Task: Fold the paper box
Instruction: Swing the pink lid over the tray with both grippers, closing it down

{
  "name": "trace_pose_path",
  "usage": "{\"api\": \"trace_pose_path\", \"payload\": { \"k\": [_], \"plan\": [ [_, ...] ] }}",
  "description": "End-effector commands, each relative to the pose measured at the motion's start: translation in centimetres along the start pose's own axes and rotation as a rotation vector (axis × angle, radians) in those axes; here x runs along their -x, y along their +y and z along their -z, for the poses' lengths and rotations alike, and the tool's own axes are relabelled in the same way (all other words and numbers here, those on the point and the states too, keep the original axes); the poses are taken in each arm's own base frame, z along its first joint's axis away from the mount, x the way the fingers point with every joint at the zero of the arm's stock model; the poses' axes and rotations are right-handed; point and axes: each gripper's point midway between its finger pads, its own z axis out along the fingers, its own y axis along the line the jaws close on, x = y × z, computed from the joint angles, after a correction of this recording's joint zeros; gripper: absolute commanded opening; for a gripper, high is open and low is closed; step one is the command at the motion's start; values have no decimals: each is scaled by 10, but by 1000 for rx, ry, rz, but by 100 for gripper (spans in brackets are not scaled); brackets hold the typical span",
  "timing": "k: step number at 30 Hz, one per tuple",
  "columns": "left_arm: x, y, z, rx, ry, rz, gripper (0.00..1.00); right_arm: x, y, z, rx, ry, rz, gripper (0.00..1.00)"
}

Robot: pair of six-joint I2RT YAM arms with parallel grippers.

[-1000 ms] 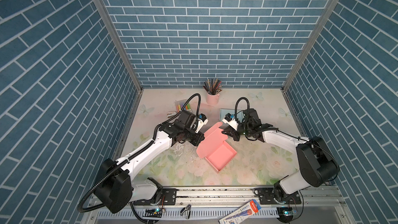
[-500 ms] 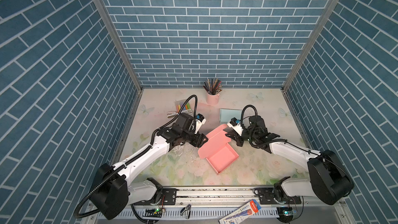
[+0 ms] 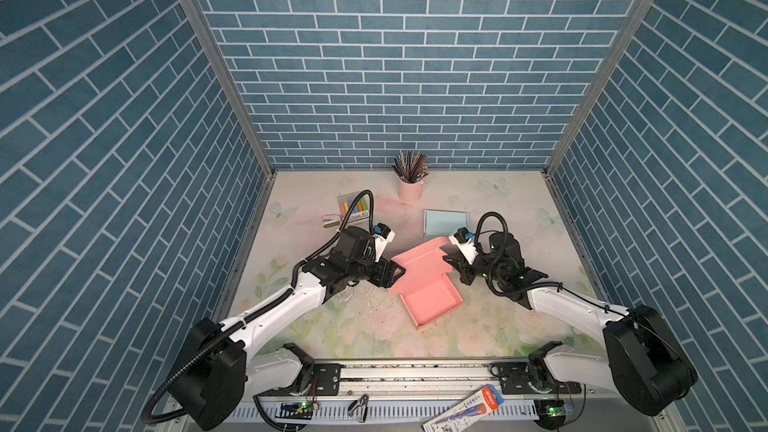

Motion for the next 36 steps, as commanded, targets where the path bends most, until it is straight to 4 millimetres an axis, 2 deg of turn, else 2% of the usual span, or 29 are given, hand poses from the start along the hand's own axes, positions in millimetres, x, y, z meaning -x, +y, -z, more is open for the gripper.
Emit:
{"api": "trace_pose_path", "payload": {
  "k": [1,9,15,20,31,36],
  "plan": [
    [0,0,-8,-14,-14,17,66,10,-12,5,-65,-41,-30,0],
    [-6,8,-18,22,16,20,50,5,-14,4,-73,-39,-44,0],
    [-9,11,-19,57,20,17,35,6,-19,6,-108,-39,-49,0],
    [-12,13,-15,85,26,11,25,7,-21,8,-121,-40,-50,0],
    [-17,11,-13,99,39,8,11,6,-25,11,-151,-36,-57,0],
    [-14,10,-10,119,34,-1,1,7,-24,11,-150,-39,-52,0]
  ]
}}
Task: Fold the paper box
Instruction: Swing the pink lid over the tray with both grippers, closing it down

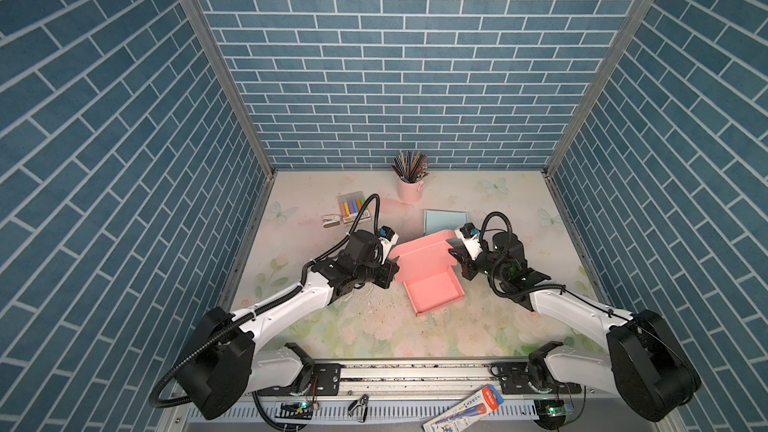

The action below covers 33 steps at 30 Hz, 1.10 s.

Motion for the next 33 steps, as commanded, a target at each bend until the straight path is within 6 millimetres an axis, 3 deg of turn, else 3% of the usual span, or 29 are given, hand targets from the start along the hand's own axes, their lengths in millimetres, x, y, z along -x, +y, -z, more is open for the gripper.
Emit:
{"api": "trace_pose_path", "payload": {
  "k": [1,13,22,27,33],
  "plan": [
    [-1,3,5,33,4,-5,1,3,-3,5,-21,-13,-14,0],
    [43,6,3,104,-71,20,0,19,15,-3,-14,-20,33,0],
    [70,24,-13,188,-155,50,0,23,24,-25,-42,14,-11,6],
    [88,26,-5,223,-242,36,0,26,25,-34,-44,31,-21,10],
    [94,28,-4,235,-268,6,0,35,29,-40,-16,17,-38,11]
  ]
}}
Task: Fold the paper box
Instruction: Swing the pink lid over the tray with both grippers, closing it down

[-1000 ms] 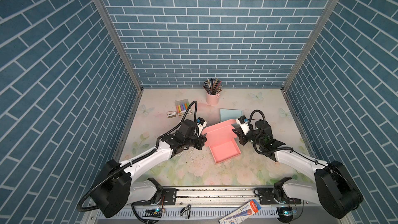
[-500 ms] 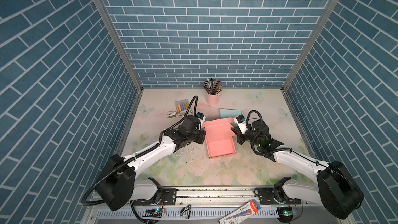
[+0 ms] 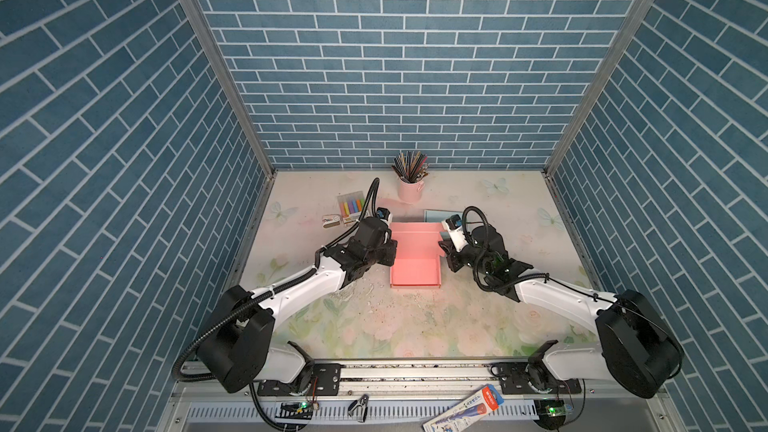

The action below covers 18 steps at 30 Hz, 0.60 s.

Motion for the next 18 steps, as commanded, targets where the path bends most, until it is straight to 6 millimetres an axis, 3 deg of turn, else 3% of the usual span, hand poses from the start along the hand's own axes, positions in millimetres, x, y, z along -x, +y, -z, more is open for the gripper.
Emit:
{"api": "trace_pose_path", "payload": {
  "k": [1,18],
  "plan": [
    [37,-20,9,-69,-133,-19,0,14,22,-6,91,-16,-19,11],
    [16,-7,7,-64,-246,-7,0,9,43,-27,157,26,-60,16]
  ]
}}
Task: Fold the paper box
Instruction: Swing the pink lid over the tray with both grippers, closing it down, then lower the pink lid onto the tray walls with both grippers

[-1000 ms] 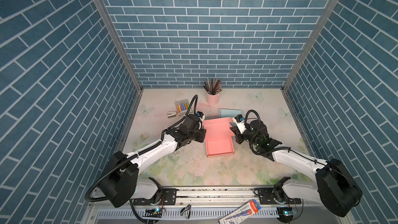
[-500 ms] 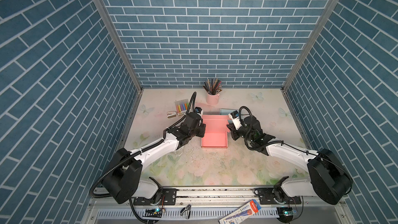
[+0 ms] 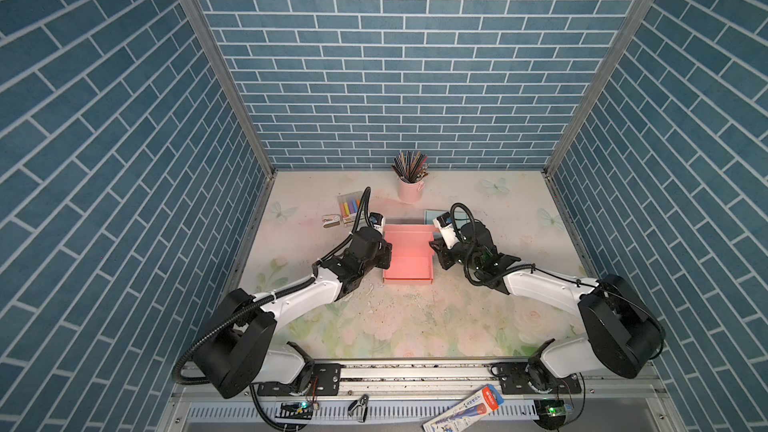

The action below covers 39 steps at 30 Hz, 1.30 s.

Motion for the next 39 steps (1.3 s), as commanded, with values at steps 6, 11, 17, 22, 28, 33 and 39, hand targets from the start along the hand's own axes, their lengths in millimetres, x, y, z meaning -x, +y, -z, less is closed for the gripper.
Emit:
{"api": "trace_pose_path", "payload": {
  "k": [6,11,17,22,28,33,39],
  "plan": [
    [13,-28,12,-109,-140,-9,0,4,33,-3,108,0,3,17],
    [0,-30,13,-100,-158,-6,0,-4,38,-5,102,26,20,17],
    [-12,-31,15,-77,-175,-6,0,-13,40,-3,85,40,38,17],
    [-24,-27,17,-64,-192,4,0,-19,45,-1,82,45,64,17],
    [-34,-28,18,-60,-202,4,1,-29,45,4,65,57,74,17],
    [-39,-29,18,-69,-202,17,1,-30,45,9,63,42,78,17],
    [-49,-33,14,-70,-181,13,1,-33,46,14,57,36,75,17]
  ]
}}
